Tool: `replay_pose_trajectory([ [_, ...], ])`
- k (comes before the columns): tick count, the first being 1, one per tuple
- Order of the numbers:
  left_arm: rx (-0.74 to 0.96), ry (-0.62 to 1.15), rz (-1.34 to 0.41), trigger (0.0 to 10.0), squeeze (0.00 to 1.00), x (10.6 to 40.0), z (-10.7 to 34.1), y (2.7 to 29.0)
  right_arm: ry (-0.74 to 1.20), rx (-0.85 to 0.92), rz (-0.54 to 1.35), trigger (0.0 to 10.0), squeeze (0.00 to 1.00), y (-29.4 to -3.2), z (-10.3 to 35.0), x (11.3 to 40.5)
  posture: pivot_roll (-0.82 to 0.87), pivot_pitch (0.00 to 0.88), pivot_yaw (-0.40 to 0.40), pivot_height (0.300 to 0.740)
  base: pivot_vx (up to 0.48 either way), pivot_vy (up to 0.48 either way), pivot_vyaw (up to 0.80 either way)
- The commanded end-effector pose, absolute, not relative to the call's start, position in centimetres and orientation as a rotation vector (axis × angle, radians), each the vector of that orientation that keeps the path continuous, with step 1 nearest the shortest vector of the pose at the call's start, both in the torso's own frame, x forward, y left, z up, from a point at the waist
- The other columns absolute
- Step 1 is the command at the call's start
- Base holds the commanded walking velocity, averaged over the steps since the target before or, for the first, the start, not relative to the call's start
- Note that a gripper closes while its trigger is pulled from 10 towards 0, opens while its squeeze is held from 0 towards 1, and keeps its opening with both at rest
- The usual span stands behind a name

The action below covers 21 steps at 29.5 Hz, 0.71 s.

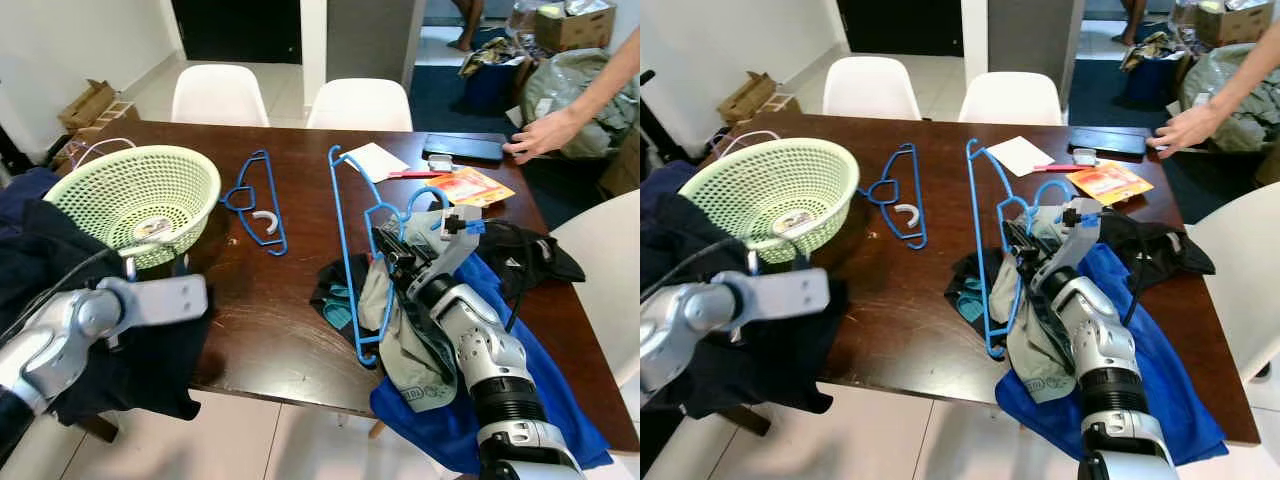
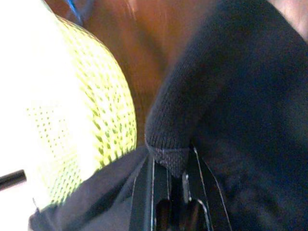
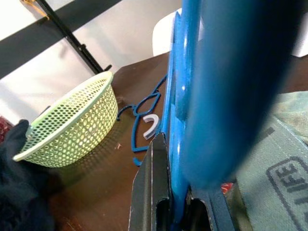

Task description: Hang hanger

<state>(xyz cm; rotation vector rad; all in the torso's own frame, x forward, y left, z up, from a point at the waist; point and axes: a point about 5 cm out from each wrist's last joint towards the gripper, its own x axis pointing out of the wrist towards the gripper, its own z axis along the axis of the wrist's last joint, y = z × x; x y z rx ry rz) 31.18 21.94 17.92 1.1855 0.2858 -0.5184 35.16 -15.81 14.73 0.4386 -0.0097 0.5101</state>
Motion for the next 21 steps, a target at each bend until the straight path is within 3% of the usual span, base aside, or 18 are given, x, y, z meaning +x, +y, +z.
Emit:
replay_pose_trajectory([
  [1,1.141,0.271,-0.525,1.0,0.0,31.2,18.5,21.7,0.013,0.443,0.509,10.0,0.0,-15.6,14.1,35.0,0.05,0.087,0.044,0.74,0.0,0.0,0.0],
  [3,0.849,0.077,-0.609,1.3,0.0,31.0,21.9,18.5,0.014,0.446,0.51,10.0,0.0,-15.6,14.1,35.0,0.05,0.08,0.044,0.74,0.0,0.0,0.0],
  [8,0.606,-0.108,-0.735,1.6,0.0,30.0,25.6,15.6,0.013,0.458,0.514,10.0,0.0,-15.5,14.0,35.1,0.05,0.072,0.045,0.74,0.0,0.0,0.0],
  [9,0.495,-0.194,-0.783,2.3,0.0,29.6,27.2,14.7,0.007,0.475,0.519,10.0,0.0,-15.5,14.1,35.1,0.05,0.067,0.046,0.74,0.0,0.0,0.0],
  [10,0.495,-0.194,-0.783,2.3,0.0,29.6,27.2,14.7,0.007,0.475,0.519,10.0,0.0,-15.5,14.1,35.1,0.05,0.067,0.046,0.74,0.0,0.0,0.0],
  [11,0.363,-0.261,-0.79,4.0,0.0,29.5,28.4,14.2,-0.001,0.502,0.524,10.0,0.0,-15.6,14.1,35.1,0.05,0.055,0.048,0.74,0.0,0.0,0.0],
  [13,0.363,-0.261,-0.79,4.0,0.0,29.5,28.4,14.2,-0.001,0.502,0.524,10.0,0.0,-15.6,14.1,35.1,0.05,0.055,0.048,0.74,0.0,0.0,0.0],
  [14,0.237,-0.298,-0.782,10.0,0.0,29.5,29.0,13.7,-0.023,0.557,0.533,10.0,0.0,-15.8,14.3,35.0,0.05,0.052,0.052,0.74,0.0,0.0,0.0],
  [16,0.237,-0.298,-0.782,10.0,0.0,29.5,29.0,13.7,-0.023,0.557,0.533,10.0,0.0,-15.8,14.3,35.0,0.05,0.052,0.052,0.74,0.0,0.0,0.0],
  [17,0.12,-0.316,-0.771,10.0,0.0,29.5,29.0,13.2,-0.063,0.655,0.546,10.0,0.0,-16.2,14.7,34.9,0.05,0.049,0.051,0.74,0.0,0.0,0.0],
  [18,0.12,-0.316,-0.771,10.0,0.0,29.5,29.0,13.2,-0.063,0.655,0.546,10.0,0.0,-16.2,14.7,34.9,0.05,0.049,0.051,0.74,0.0,0.0,0.0],
  [21,-0.009,-0.286,-0.741,10.0,0.0,28.9,27.6,12.1,-0.165,0.915,0.539,10.0,0.0,-18.0,15.2,34.6,0.05,0.029,0.05,0.74,0.0,0.0,0.0],
])
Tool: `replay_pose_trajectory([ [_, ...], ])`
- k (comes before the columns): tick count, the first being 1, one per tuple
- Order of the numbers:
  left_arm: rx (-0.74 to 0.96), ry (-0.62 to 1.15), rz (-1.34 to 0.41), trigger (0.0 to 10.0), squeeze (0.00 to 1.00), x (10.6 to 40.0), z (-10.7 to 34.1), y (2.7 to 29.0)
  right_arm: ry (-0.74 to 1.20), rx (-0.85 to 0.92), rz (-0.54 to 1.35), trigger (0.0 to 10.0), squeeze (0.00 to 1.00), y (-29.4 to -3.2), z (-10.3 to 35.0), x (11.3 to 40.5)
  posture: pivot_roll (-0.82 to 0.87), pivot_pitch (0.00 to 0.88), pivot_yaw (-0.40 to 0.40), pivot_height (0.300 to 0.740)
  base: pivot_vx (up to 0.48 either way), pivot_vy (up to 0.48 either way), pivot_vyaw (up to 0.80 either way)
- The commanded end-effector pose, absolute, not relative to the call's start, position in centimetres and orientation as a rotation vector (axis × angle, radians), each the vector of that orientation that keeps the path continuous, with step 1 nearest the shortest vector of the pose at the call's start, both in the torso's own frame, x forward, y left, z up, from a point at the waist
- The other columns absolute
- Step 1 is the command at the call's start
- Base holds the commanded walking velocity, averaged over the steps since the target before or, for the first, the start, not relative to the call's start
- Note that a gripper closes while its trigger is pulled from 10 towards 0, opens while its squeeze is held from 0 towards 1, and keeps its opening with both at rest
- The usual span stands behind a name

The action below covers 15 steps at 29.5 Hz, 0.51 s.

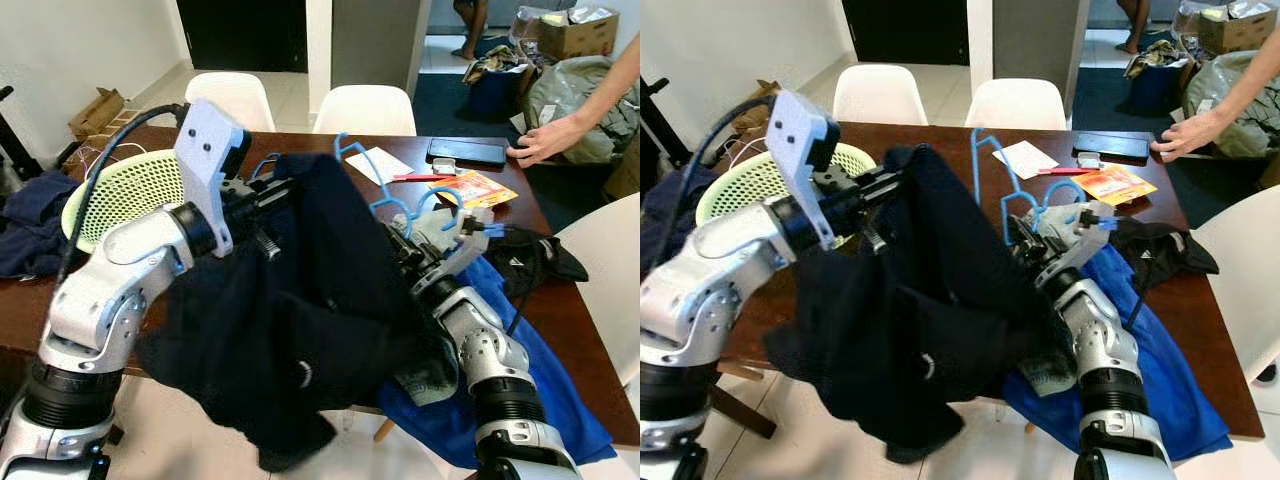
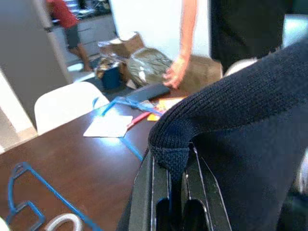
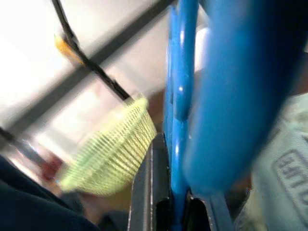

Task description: Hang hanger

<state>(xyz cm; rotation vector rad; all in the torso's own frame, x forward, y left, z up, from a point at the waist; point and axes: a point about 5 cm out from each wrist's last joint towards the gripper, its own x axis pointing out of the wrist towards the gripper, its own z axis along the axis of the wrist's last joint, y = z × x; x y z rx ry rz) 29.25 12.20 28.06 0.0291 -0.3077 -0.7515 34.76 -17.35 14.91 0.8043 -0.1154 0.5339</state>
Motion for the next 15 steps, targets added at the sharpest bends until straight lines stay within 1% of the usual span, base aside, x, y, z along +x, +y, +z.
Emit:
replay_pose_trajectory([
  [1,-0.041,-0.273,-0.731,10.0,0.0,28.6,27.1,11.7,-0.204,0.997,0.531,10.0,0.0,-18.7,15.2,34.5,0.05,0.028,0.049,0.74,0.0,0.0,0.0],
  [2,-0.041,-0.273,-0.731,10.0,0.0,28.6,27.1,11.7,-0.204,0.997,0.531,10.0,0.0,-18.7,15.2,34.5,0.05,0.028,0.049,0.74,0.0,0.0,0.0],
  [3,-0.059,-0.264,-0.724,10.0,0.0,28.4,26.9,11.5,-0.226,1.042,0.528,10.0,0.0,-19.1,15.3,34.4,0.05,0.023,0.047,0.74,0.0,0.0,0.0],
  [5,-0.059,-0.264,-0.724,10.0,0.0,28.4,26.9,11.5,-0.226,1.042,0.528,10.0,0.0,-19.1,15.3,34.4,0.05,0.023,0.047,0.74,0.0,0.0,0.0],
  [6,-0.071,-0.259,-0.726,10.0,0.0,28.1,26.8,11.3,-0.236,1.053,0.535,10.0,0.0,-19.1,15.4,34.4,0.05,0.019,0.047,0.74,-0.247,0.0,0.0],
  [10,-0.1,-0.219,-0.754,10.0,0.0,27.7,26.5,10.4,-0.251,1.058,0.555,10.0,0.0,-19.2,15.6,34.5,0.05,0.014,0.047,0.74,-0.404,0.0,0.0],
  [12,-0.1,-0.219,-0.754,10.0,0.0,27.7,26.5,10.4,-0.251,1.058,0.555,10.0,0.0,-19.2,15.6,34.5,0.05,0.014,0.047,0.74,-0.435,0.0,0.0],
  [15,-0.119,-0.206,-0.769,10.0,0.0,27.4,26.2,9.5,-0.255,1.062,0.555,10.0,0.0,-19.4,15.6,34.5,0.05,0.016,0.048,0.74,-0.444,0.0,0.0],
])
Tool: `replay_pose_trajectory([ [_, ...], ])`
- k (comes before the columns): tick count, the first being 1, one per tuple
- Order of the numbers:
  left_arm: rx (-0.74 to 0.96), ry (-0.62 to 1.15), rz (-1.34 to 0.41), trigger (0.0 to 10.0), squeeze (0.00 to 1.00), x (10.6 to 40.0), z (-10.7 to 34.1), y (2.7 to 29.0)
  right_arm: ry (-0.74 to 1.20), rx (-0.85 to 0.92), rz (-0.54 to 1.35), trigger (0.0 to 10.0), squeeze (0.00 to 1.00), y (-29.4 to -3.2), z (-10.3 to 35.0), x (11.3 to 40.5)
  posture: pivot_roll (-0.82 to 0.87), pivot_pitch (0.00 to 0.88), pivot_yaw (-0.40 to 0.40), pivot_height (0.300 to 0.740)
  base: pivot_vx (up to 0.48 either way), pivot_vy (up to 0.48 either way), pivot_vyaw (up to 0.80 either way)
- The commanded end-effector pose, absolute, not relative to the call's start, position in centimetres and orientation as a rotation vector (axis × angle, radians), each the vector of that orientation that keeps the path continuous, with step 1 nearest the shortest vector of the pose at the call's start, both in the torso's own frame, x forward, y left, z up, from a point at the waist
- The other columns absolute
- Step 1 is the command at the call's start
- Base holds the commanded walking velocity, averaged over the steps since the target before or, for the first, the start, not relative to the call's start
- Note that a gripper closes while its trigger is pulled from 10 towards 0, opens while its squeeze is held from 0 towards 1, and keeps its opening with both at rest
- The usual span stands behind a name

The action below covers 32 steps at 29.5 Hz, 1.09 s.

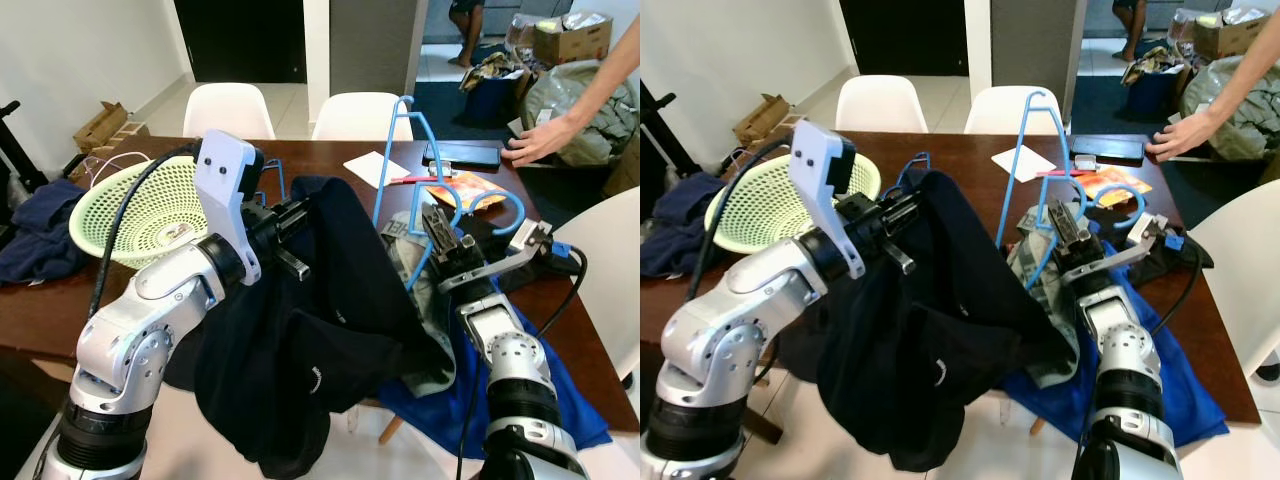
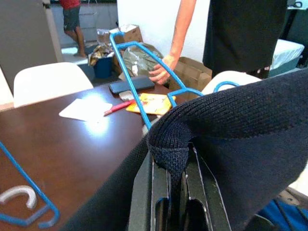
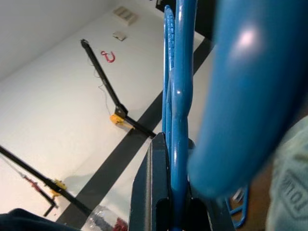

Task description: Hang hanger

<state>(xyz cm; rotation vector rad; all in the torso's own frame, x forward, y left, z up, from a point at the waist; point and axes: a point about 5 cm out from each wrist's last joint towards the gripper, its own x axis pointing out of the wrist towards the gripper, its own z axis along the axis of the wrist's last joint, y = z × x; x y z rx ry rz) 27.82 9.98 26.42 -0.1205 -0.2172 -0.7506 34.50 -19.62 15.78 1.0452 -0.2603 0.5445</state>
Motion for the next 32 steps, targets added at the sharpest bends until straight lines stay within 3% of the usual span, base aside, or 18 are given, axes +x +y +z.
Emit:
replay_pose_trajectory([
  [1,-0.123,-0.202,-0.771,10.0,0.0,27.3,26.2,9.2,-0.253,1.065,0.553,10.0,0.0,-19.4,15.6,34.4,0.05,0.016,0.048,0.74,-0.454,0.0,0.0],
  [7,-0.122,-0.173,-0.778,10.0,0.0,27.3,25.6,8.8,-0.242,1.075,0.516,10.0,0.0,-19.7,15.4,34.6,0.05,0.017,0.048,0.74,-0.461,0.0,0.0],
  [13,-0.105,-0.052,-0.727,10.0,0.0,28.2,22.1,9.4,-0.222,1.056,0.498,10.0,0.0,-19.5,15.3,34.8,0.03,0.02,0.05,0.74,-0.469,0.0,0.0],
  [25,-0.128,-0.021,-0.724,10.0,0.0,28.6,21.0,9.0,-0.179,1.034,0.458,10.0,0.0,-19.6,14.9,35.0,0.02,0.026,0.047,0.74,-0.473,0.0,0.0],
  [32,-0.061,0.02,-0.701,10.0,0.0,29.7,18.6,9.4,-0.088,0.93,0.308,10.0,0.0,-20.1,13.8,35.7,0.01,0.028,0.046,0.74,-0.199,0.0,-0.8],
])
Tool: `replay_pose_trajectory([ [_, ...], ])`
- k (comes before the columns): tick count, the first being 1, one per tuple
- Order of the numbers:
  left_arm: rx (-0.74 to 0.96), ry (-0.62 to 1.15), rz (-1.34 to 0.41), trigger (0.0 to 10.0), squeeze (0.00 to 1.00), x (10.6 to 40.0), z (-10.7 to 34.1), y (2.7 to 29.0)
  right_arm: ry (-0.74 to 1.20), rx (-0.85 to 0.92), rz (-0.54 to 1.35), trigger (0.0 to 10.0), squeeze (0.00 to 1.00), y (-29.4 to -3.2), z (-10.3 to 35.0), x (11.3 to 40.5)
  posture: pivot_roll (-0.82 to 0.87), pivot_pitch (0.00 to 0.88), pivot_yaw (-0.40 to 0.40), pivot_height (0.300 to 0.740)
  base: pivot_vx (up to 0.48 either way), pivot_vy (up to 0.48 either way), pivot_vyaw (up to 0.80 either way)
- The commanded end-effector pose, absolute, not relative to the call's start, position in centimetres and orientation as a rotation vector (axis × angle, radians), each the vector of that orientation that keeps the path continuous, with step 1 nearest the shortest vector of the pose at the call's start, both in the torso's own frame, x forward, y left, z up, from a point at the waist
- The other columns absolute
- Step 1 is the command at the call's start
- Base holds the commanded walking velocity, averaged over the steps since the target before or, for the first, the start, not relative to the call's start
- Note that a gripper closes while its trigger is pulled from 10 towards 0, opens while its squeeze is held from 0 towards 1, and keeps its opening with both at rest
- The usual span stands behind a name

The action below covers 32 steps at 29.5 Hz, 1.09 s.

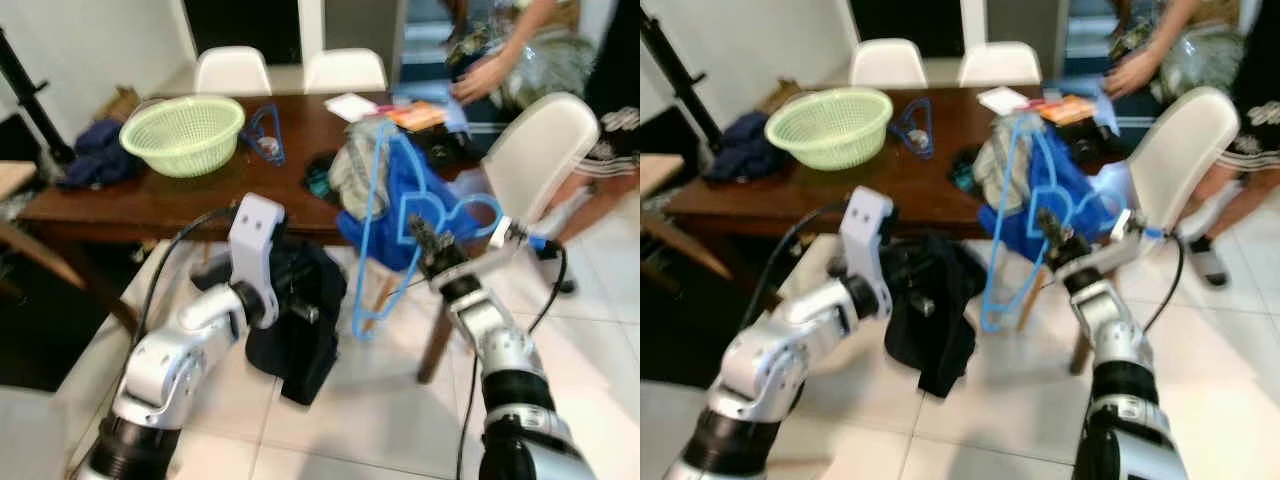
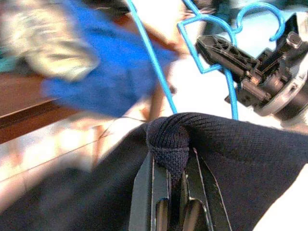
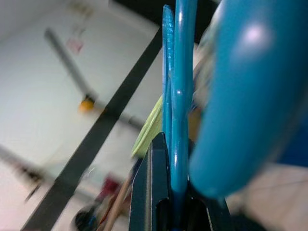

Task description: Hang hanger

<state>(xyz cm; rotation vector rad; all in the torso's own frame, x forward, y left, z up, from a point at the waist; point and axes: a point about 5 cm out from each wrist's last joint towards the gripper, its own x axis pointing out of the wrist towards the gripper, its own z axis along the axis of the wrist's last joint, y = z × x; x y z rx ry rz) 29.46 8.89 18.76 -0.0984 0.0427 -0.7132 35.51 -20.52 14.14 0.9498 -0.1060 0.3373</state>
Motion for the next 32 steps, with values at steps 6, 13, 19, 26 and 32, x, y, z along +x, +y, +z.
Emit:
replay_pose_trajectory([
  [6,0.081,0.069,-0.596,10.0,0.0,31.3,16.2,11.0,0.02,0.753,0.139,10.0,0.0,-20.4,12.9,36.1,-0.01,0.029,0.047,0.74,0.0,0.0,-0.8],
  [13,0.22,0.171,-0.443,10.0,0.0,33.4,12.6,14.0,0.13,0.452,-0.02,10.0,0.0,-20.9,12.2,36.3,-0.04,0.029,0.044,0.74,0.0,0.0,-0.8],
  [19,0.603,0.267,-0.466,10.0,0.0,34.1,10.9,13.7,0.23,0.221,-0.029,10.0,0.0,-20.8,11.5,36.4,-0.04,0.029,0.019,0.74,0.0,0.0,-0.79],
  [26,0.885,0.282,-0.601,10.0,0.0,34.3,9.1,12.1,0.302,0.064,-0.014,10.0,0.0,-20.5,10.7,36.5,-0.07,0.026,0.01,0.74,0.0,0.0,-0.78],
  [32,0.677,0.261,-0.535,10.0,0.0,35.7,9.4,12.4,0.326,0.037,-0.025,10.0,0.0,-20.4,10.1,36.6,-0.06,0.02,0.007,0.74,0.0,0.0,-0.77],
])
